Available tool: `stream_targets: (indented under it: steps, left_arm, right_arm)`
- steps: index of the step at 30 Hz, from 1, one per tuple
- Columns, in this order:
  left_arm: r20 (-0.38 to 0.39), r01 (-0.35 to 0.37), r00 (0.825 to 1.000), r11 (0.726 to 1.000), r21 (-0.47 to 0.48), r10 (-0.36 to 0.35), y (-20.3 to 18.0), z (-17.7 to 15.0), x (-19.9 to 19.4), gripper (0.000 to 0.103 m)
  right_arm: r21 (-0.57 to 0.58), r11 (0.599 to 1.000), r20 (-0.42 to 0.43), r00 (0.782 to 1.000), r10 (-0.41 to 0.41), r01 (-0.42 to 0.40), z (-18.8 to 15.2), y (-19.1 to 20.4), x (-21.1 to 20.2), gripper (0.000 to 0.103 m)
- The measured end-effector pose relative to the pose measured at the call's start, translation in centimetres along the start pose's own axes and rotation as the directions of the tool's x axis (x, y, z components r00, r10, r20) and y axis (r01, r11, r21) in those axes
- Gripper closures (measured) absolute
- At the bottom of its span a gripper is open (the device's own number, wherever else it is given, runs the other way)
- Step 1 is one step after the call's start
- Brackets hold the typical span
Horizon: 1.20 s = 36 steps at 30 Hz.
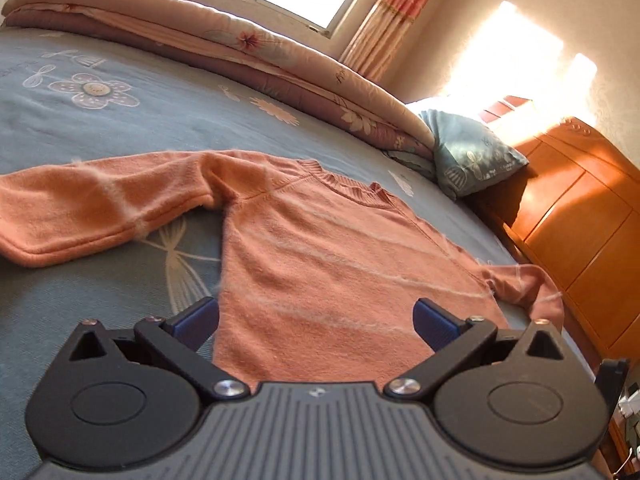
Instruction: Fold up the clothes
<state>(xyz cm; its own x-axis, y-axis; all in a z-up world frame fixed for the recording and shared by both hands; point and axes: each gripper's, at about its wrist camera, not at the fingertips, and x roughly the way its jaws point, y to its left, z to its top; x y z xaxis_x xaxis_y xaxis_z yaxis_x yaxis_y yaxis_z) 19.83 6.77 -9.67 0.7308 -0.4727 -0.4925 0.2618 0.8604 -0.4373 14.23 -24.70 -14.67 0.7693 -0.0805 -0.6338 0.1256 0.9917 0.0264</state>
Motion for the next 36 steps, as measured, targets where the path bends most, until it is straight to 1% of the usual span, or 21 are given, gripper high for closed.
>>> stream_targets:
  steps: [3, 4, 6, 8, 10, 11, 13, 16, 17, 18, 21, 22, 23, 25, 27, 29, 30, 31, 34, 35, 36]
  left_arm:
    - [0.003, 0.015, 1.000, 0.996, 0.088, -0.016, -2.5, 0.2, 2.8, 0.001]
    - [0.002, 0.005, 1.000, 0.994, 0.105, -0.005, -2.9, 0.4, 3.9, 0.001]
    - [-0.032, -0.019, 0.999, 0.997, 0.081, 0.021, -2.4, 0.8, 6.3, 0.001]
    - [-0.087, -0.044, 0.995, 0.998, 0.036, 0.047, -1.3, 1.1, 8.1, 0.001]
    - [-0.084, -0.079, 0.993, 0.996, 0.028, 0.081, -0.3, 1.1, 8.5, 0.001]
    - [-0.083, -0.119, 0.989, 0.992, 0.041, 0.122, -0.2, 1.2, 8.3, 0.001]
    - [-0.090, -0.222, 0.969, 0.972, 0.079, 0.229, -0.2, 1.4, 7.7, 0.002]
    - [-0.106, -0.325, 0.936, 0.940, 0.103, 0.336, -0.6, 2.0, 6.9, 0.002]
    - [-0.111, -0.313, 0.939, 0.943, 0.111, 0.325, -0.9, 2.3, 6.9, 0.002]
    - [-0.107, -0.281, 0.950, 0.953, 0.114, 0.293, -1.3, 2.6, 6.8, 0.002]
    - [-0.104, -0.201, 0.972, 0.975, 0.094, 0.210, -2.5, 3.5, 7.7, 0.002]
    - [-0.116, -0.180, 0.975, 0.980, 0.085, 0.189, -2.7, 3.5, 8.3, 0.002]
    - [-0.141, -0.170, 0.974, 0.983, 0.070, 0.179, -2.8, 3.4, 9.1, 0.002]
    - [-0.196, -0.180, 0.963, 0.983, 0.039, 0.184, -2.5, 2.8, 10.2, 0.002]
    - [-0.198, -0.182, 0.961, 0.981, 0.063, 0.191, -2.5, 2.0, 9.8, 0.002]
    - [-0.206, -0.195, 0.955, 0.976, 0.102, 0.212, -2.5, 1.4, 8.7, 0.002]
    - [-0.216, -0.213, 0.947, 0.968, 0.132, 0.238, -2.6, 1.1, 8.1, 0.001]
    - [-0.229, -0.235, 0.936, 0.959, 0.158, 0.267, -2.7, 0.9, 7.5, 0.001]
    - [-0.249, -0.246, 0.927, 0.956, 0.158, 0.279, -3.3, 0.7, 5.6, 0.002]
    - [-0.253, -0.234, 0.931, 0.961, 0.146, 0.264, -3.6, 0.6, 5.0, 0.002]
    - [-0.258, -0.203, 0.938, 0.971, 0.128, 0.230, -4.0, 0.3, 4.7, 0.002]
  right_arm:
    - [0.020, 1.000, 0.013, 1.000, 0.022, -0.022, -0.1, -0.4, -0.2, 0.000]
    - [0.029, 0.999, 0.019, 0.999, 0.031, -0.031, -0.2, -0.6, -0.3, 0.000]
    - [0.056, 0.997, 0.034, 0.998, 0.056, -0.057, -0.3, -1.1, -0.5, 0.000]
    - [0.099, 0.990, 0.059, 0.994, 0.093, -0.099, -0.5, -1.8, -0.7, 0.000]
    - [0.153, 0.976, 0.091, 0.986, 0.140, -0.153, -0.7, -2.8, -0.9, 0.000]
    - [0.186, 0.965, 0.109, 0.980, 0.165, -0.183, -0.8, -3.4, -1.0, 0.000]
    - [0.241, 0.941, 0.144, 0.968, 0.206, -0.236, -1.1, -4.4, -1.1, 0.000]
    - [0.283, 0.915, 0.176, 0.954, 0.244, -0.287, -1.3, -5.3, -1.1, 0.000]
    - [0.277, 0.916, 0.172, 0.953, 0.249, -0.290, -1.3, -5.2, -1.3, 0.000]
    - [0.270, 0.918, 0.168, 0.953, 0.253, -0.292, -1.2, -5.2, -1.4, 0.000]
    - [0.225, 0.942, 0.107, 0.967, 0.229, -0.248, -0.1, -4.4, -1.8, 0.000]
    - [0.221, 0.945, 0.095, 0.969, 0.226, -0.242, 0.5, -4.2, -2.0, 0.000]
    - [0.221, 0.942, 0.093, 0.967, 0.237, -0.252, 1.3, -4.0, -2.1, 0.000]
    - [0.202, 0.937, 0.089, 0.958, 0.273, -0.286, 3.0, -3.5, -2.1, 0.000]
    - [0.158, 0.938, 0.072, 0.951, 0.302, -0.310, 4.7, -2.6, -1.4, 0.000]
    - [0.110, 0.936, 0.054, 0.942, 0.330, -0.334, 6.2, -1.7, -0.3, 0.000]
    - [0.084, 0.941, 0.028, 0.944, 0.328, -0.329, 6.5, -1.2, 0.5, 0.000]
    - [0.054, 0.948, -0.009, 0.950, 0.314, -0.313, 6.5, -0.7, 1.4, 0.000]
    - [0.018, 0.962, -0.078, 0.959, 0.273, -0.272, 4.4, -0.8, 3.3, 0.000]
    - [-0.014, 0.960, -0.054, 0.959, 0.279, -0.280, 3.6, -1.1, 3.3, 0.000]
    - [-0.051, 0.958, -0.039, 0.959, 0.281, -0.283, 3.2, -1.2, 3.0, 0.000]
